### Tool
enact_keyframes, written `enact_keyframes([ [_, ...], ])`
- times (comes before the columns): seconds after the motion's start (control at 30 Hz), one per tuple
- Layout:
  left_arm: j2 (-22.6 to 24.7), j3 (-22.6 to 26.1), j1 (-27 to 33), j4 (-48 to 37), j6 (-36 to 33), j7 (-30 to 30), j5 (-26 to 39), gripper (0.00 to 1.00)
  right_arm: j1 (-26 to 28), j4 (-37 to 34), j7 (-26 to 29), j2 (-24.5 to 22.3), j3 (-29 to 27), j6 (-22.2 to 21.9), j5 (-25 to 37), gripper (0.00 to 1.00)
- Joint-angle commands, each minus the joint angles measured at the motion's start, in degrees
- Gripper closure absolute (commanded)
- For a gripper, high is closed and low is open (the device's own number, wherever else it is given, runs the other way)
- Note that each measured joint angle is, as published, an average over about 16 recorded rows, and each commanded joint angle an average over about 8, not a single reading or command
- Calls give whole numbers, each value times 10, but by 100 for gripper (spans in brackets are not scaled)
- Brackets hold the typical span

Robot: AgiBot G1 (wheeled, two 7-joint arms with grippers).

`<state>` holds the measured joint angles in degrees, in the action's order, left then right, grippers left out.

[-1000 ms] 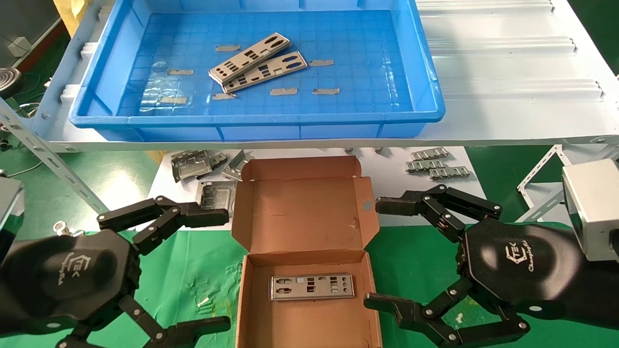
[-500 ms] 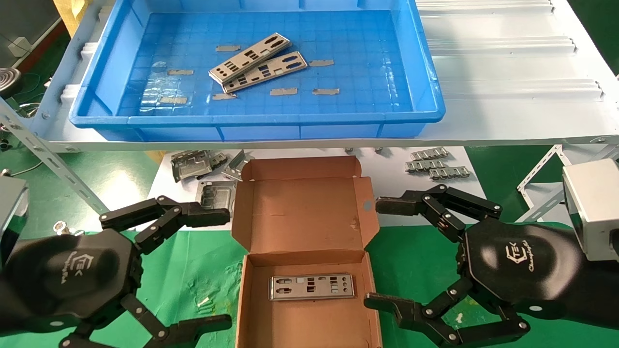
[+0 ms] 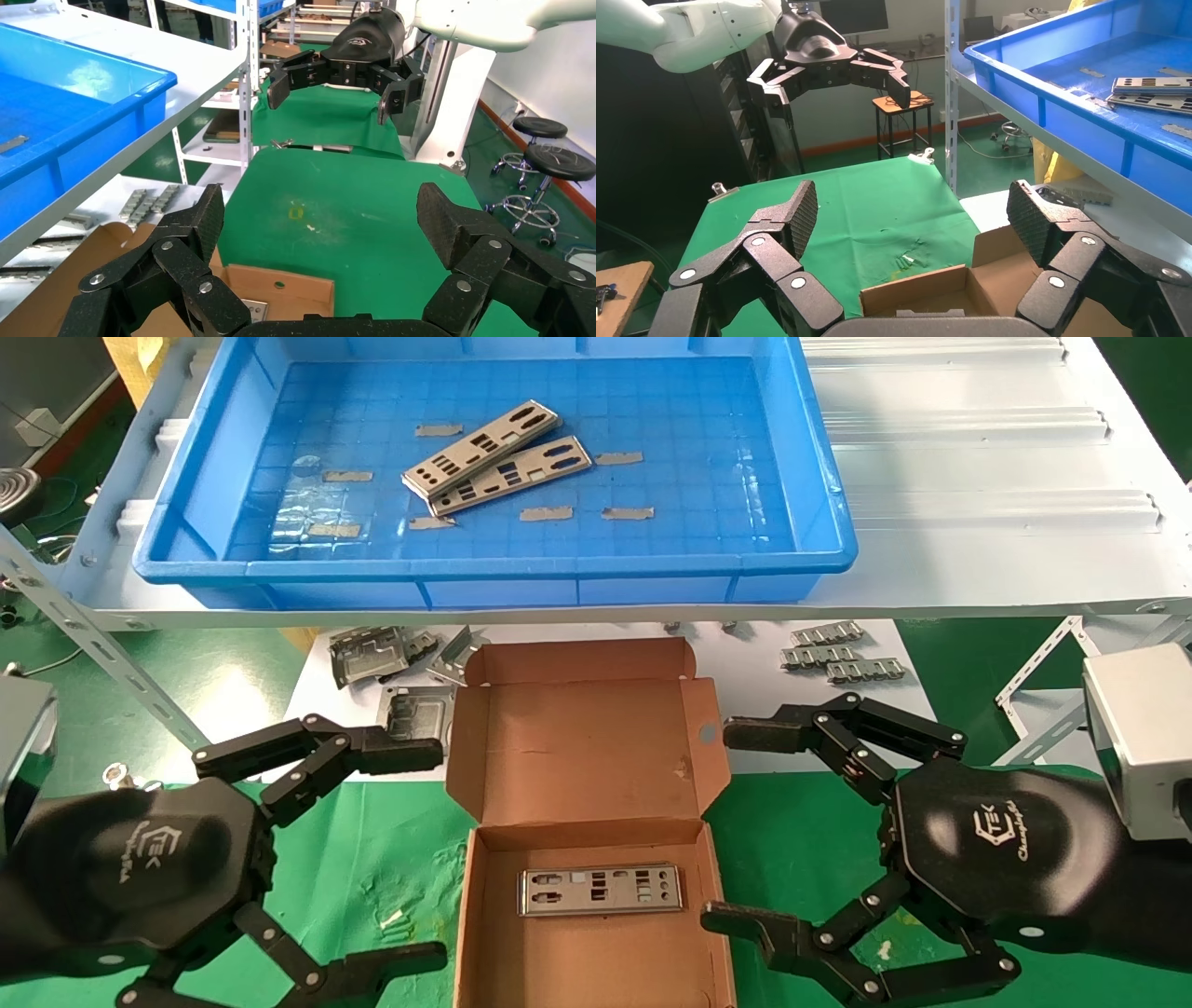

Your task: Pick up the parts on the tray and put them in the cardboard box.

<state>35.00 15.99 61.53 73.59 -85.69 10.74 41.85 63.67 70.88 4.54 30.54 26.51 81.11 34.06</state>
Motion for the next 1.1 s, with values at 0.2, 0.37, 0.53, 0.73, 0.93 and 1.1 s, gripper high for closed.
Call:
enact_keyframes([
  [0.2,0,0,0,0,0,0,0,0,0,0,0,0,0,0,0,0],
  [0.37,0,0,0,0,0,0,0,0,0,0,0,0,0,0,0,0],
  [0.53,0,1,0,-1,0,0,0,0,0,0,0,0,0,0,0,0],
  [0.73,0,1,0,-1,0,0,0,0,0,0,0,0,0,0,0,0],
  [0.93,0,1,0,-1,0,0,0,0,0,0,0,0,0,0,0,0],
  [1.1,0,1,0,-1,0,0,0,0,0,0,0,0,0,0,0,0],
])
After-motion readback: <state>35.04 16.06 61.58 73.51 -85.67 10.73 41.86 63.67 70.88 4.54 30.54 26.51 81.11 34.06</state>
